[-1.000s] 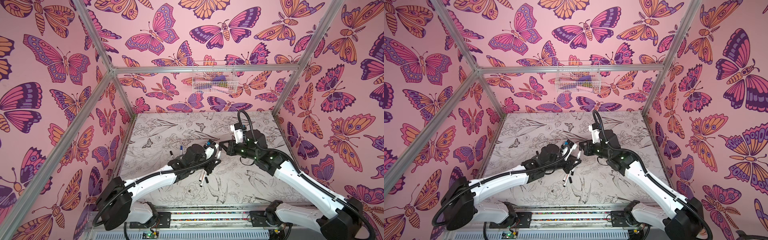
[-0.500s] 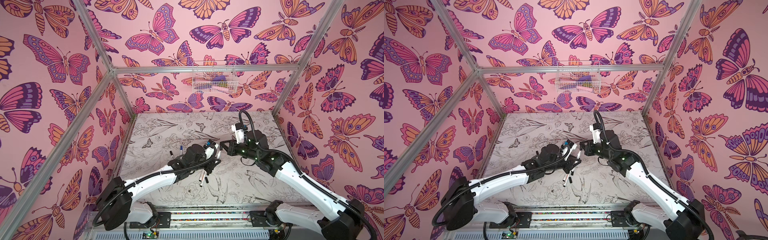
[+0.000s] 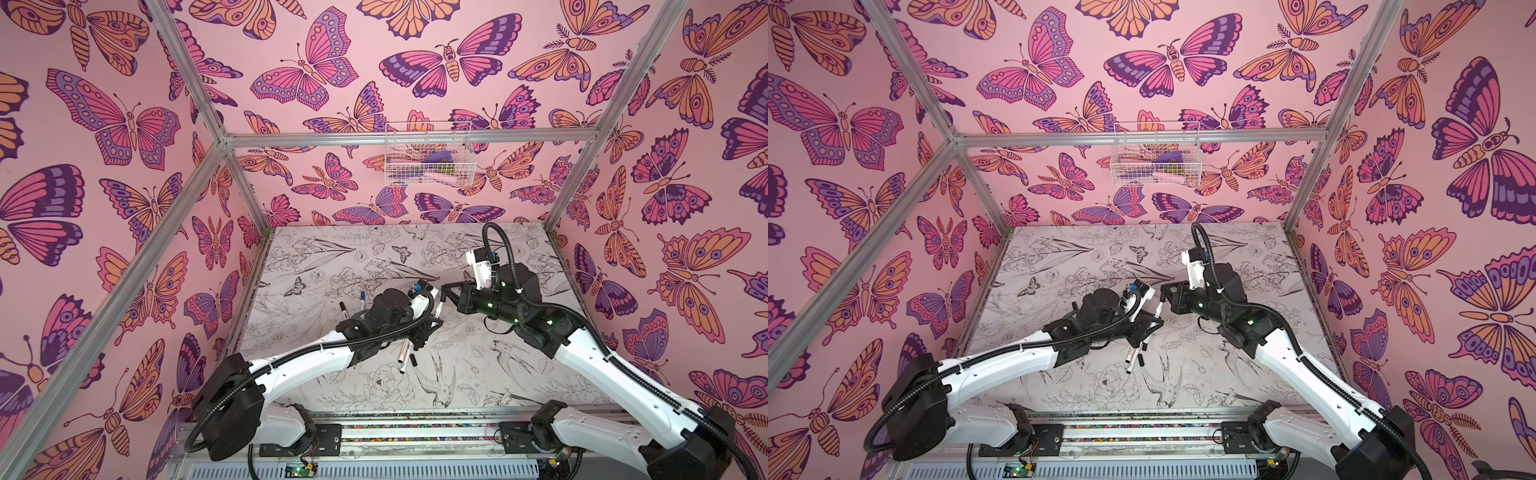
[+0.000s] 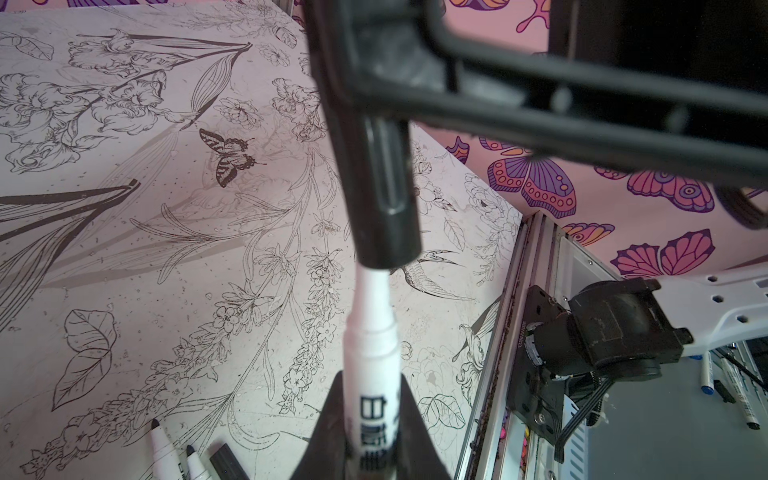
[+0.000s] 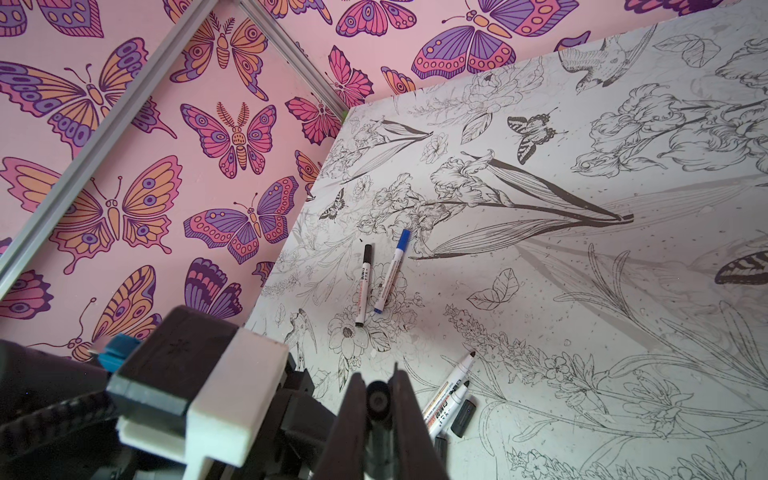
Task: Insert the pens into the pen caps
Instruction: 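Lower the black cap onto the marker tip held by the left gripper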
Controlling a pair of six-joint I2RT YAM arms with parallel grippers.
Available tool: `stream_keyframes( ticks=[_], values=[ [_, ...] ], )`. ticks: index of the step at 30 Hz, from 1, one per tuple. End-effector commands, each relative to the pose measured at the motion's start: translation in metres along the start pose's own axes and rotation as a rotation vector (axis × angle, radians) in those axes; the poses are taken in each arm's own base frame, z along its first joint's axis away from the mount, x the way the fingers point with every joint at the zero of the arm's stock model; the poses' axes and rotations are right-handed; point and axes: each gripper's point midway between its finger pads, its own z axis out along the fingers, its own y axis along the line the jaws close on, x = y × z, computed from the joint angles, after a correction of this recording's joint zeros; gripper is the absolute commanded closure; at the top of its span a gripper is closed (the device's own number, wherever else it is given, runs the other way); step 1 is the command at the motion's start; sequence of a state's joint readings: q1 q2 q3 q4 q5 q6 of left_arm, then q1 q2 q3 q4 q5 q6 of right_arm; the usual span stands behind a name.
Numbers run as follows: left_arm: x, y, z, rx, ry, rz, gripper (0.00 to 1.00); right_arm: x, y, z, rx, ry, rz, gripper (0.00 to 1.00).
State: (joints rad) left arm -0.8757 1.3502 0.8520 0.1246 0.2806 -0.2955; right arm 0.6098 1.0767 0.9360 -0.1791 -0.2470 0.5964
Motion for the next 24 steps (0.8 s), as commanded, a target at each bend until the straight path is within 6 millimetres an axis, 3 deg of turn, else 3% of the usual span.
stream_keyframes(
  ticks=[1, 14, 20, 24],
  values=[
    [-0.021, -0.004, -0.004, 0.007, -0.077, 0.030, 1.00, 0.017, -0.003, 0.003, 0.003, 0.048, 0.012, 1.00],
    [-0.020, -0.004, -0.006, 0.006, -0.081, 0.028, 1.00, 0.017, -0.014, -0.001, 0.070, 0.042, -0.017, 1.00],
    [-0.021, -0.002, -0.004, -0.002, -0.090, 0.027, 1.00, 0.020, 0.002, 0.001, -0.010, 0.059, 0.003, 1.00],
    [-0.032, 0.003, -0.005, -0.032, -0.137, 0.023, 1.00, 0.022, 0.012, -0.001, -0.058, 0.064, 0.017, 1.00]
  ],
)
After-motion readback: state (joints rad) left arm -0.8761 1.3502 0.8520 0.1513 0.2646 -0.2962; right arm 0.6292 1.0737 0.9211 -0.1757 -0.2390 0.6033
